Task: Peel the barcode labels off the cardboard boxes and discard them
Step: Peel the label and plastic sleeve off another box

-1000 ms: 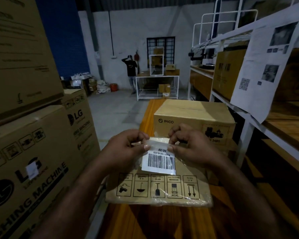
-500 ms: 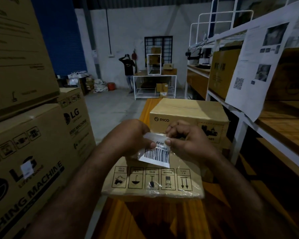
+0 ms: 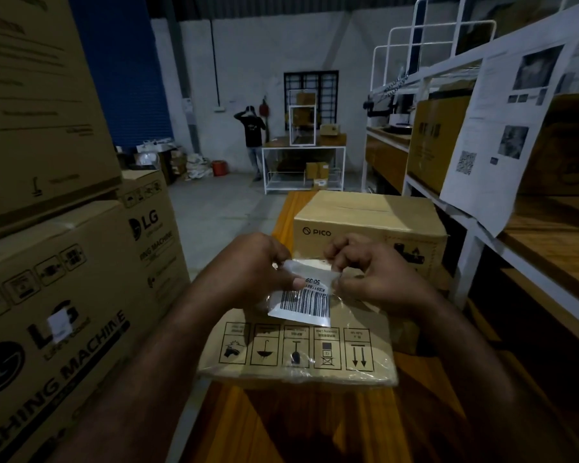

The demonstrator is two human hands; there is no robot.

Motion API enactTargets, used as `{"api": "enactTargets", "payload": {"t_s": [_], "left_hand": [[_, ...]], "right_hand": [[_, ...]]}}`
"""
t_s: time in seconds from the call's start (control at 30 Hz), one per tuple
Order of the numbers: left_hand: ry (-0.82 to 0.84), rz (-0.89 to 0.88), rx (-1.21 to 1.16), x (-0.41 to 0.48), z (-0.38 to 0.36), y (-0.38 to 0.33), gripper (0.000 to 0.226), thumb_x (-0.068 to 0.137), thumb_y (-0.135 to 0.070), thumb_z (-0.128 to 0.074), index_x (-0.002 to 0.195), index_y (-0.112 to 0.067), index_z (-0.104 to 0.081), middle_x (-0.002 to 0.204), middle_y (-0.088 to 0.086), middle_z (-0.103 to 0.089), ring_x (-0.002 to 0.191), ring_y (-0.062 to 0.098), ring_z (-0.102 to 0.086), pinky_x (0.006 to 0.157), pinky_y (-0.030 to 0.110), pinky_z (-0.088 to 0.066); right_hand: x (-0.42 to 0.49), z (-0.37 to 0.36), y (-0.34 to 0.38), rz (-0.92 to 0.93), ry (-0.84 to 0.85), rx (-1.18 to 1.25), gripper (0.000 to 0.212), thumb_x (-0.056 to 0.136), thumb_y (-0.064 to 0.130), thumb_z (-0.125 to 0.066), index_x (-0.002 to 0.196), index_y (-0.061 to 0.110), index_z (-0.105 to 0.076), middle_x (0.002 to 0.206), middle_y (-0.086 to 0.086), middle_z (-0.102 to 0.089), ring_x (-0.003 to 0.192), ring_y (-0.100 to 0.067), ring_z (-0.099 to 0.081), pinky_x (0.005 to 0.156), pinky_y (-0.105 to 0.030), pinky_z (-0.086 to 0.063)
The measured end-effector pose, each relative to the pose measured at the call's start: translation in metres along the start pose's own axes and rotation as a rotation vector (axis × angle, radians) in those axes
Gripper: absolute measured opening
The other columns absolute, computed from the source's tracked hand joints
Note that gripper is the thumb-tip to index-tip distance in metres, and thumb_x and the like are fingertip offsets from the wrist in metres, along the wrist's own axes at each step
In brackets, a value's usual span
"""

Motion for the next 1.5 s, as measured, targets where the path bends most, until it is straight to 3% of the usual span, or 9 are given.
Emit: {"api": "enactTargets", "payload": {"t_s": [0.2,0.43,0.6,0.8,0.93,1.0,1.1,1.23,1.5], "left_hand": [[0.042,-0.017,-0.027,0.001,0.004,0.003,0.020,0.081,-0.034,-0.077,0.096,-0.021,-0.075,0.097,-0.007,-0.070,0.089,0.008,-0.062,0.078,0.034,-0.056],[0.079,-0.039,-0.069,-0.005,0.009,0.001,0.018,0.084,-0.033,-0.074,0.096,-0.020,-0.073,0.094,-0.005,-0.071,0.087,0.012,-0.065,0.074,0.034,-0.056],[-0.015,0.031,-0.260,-0.008,0.031,0.016,0.015,0.087,-0.028,-0.071,0.086,-0.014,-0.070,0.085,0.006,-0.074,0.081,0.024,-0.069,0.072,0.043,-0.057],[-0.436,0.079,-0.882,-0.010,0.041,0.045,0.017,0.092,-0.029,-0.065,0.087,-0.013,-0.067,0.075,0.001,-0.076,0.060,0.012,-0.070,0.048,0.025,-0.054],[-0.557,0.109,-0.951,-0.002,0.026,0.049,0.028,0.090,-0.044,-0.067,0.093,-0.016,-0.069,0.082,0.007,-0.075,0.058,0.026,-0.068,0.057,0.050,-0.057],[-0.573,0.088,-0.935,0.006,0.019,0.049,0.025,0.090,-0.039,-0.068,0.089,-0.014,-0.069,0.082,0.011,-0.076,0.065,0.035,-0.072,0.055,0.050,-0.058],[-0.641,0.049,-0.797,0.018,0.014,0.056,0.029,0.088,-0.046,-0.070,0.084,-0.017,-0.072,0.080,0.004,-0.077,0.073,0.029,-0.075,0.054,0.041,-0.058],[-0.651,0.031,-0.600,0.030,0.006,0.064,0.050,0.078,-0.070,-0.062,0.088,-0.022,-0.072,0.077,-0.003,-0.076,0.071,0.020,-0.074,0.063,0.052,-0.060],[-0.678,0.024,-0.517,0.040,0.004,0.065,0.054,0.078,-0.073,-0.057,0.086,-0.022,-0.073,0.074,-0.005,-0.075,0.069,0.015,-0.072,0.064,0.046,-0.060]], "right_hand": [[-0.004,0.000,0.002,-0.031,0.039,0.233,0.013,0.081,-0.003,-0.070,0.075,0.008,-0.068,0.104,-0.006,-0.066,0.096,-0.028,-0.066,0.062,-0.050,-0.058],[-0.005,-0.002,0.003,-0.051,0.065,0.275,0.011,0.073,0.020,-0.072,0.078,0.010,-0.069,0.100,-0.007,-0.069,0.102,-0.033,-0.063,0.081,-0.067,-0.049],[-0.007,0.005,-0.007,-0.151,-0.035,0.437,0.022,0.074,0.035,-0.077,0.088,0.018,-0.072,0.106,-0.010,-0.068,0.089,-0.038,-0.064,0.071,-0.054,-0.051],[-0.007,-0.005,-0.001,-0.145,-0.058,0.135,0.029,0.081,0.022,-0.076,0.106,0.032,-0.067,0.119,0.015,-0.060,0.103,0.001,-0.060,0.075,-0.017,-0.052],[-0.009,-0.019,0.013,-0.051,0.026,-0.426,0.065,0.073,0.050,-0.077,0.131,0.037,-0.052,0.135,0.021,-0.044,0.130,-0.007,-0.037,0.107,-0.033,-0.034],[-0.009,-0.030,0.014,-0.069,0.128,-0.619,0.094,0.067,0.063,-0.075,0.146,0.035,-0.032,0.150,0.014,-0.032,0.138,-0.009,-0.019,0.105,-0.028,-0.019],[-0.008,-0.044,0.017,-0.063,0.113,-0.691,0.111,0.061,0.074,-0.071,0.151,0.032,-0.020,0.152,0.011,-0.027,0.137,-0.011,-0.016,0.107,-0.033,-0.023],[-0.002,-0.046,0.015,-0.085,-0.006,-0.673,0.097,0.061,0.075,-0.070,0.142,0.037,-0.032,0.138,0.013,-0.039,0.125,-0.011,-0.030,0.099,-0.035,-0.030],[0.014,-0.048,0.023,-0.088,-0.275,-0.720,0.036,0.087,0.060,-0.052,0.111,0.033,-0.054,0.112,0.012,-0.054,0.108,-0.012,-0.046,0.097,-0.042,-0.036]]}}
Point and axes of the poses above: each hand's wrist, its own x-axis towards the middle knuckle, its own z-axis out of the back of the hand, y = z × x, the point moved 7 cm from there along x, towards the middle knuckle
